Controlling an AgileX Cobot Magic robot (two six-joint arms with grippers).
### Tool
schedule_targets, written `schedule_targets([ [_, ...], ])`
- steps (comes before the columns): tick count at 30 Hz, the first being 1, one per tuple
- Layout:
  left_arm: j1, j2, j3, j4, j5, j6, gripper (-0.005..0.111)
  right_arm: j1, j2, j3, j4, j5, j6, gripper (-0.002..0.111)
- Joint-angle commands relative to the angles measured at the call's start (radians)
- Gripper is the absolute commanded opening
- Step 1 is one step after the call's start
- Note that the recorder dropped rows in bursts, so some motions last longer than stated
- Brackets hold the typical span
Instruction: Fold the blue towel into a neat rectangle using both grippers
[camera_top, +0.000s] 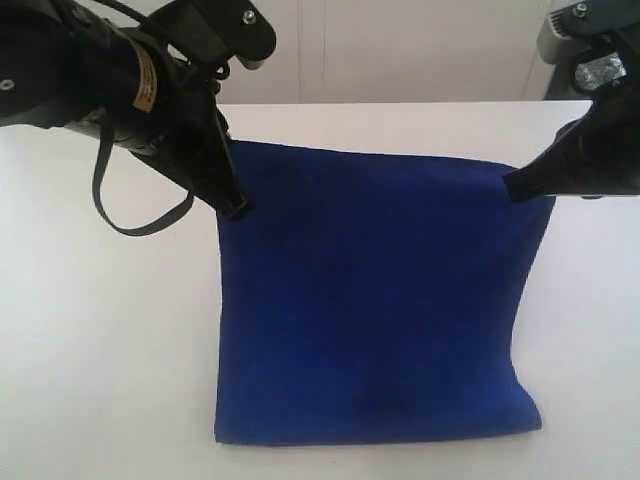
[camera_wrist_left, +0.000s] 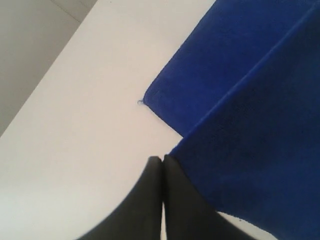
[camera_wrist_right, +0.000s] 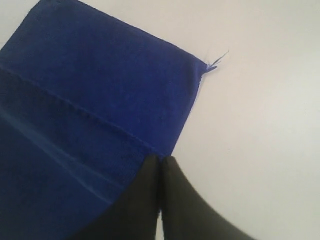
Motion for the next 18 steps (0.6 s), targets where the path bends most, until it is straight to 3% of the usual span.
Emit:
schedule_targets([
  [1,0.030,0.023,0.004,0.018,-0.027,-0.005,0.000,-0.001,0.016,0.000,-0.019,-0.053,0.004,0.000],
  [18,0.040,0.035,-0.079,0.023,-0.028,-0.005,0.000,-0.001,-0.004,-0.050,-0.090,-0.053,0.052,0.000],
])
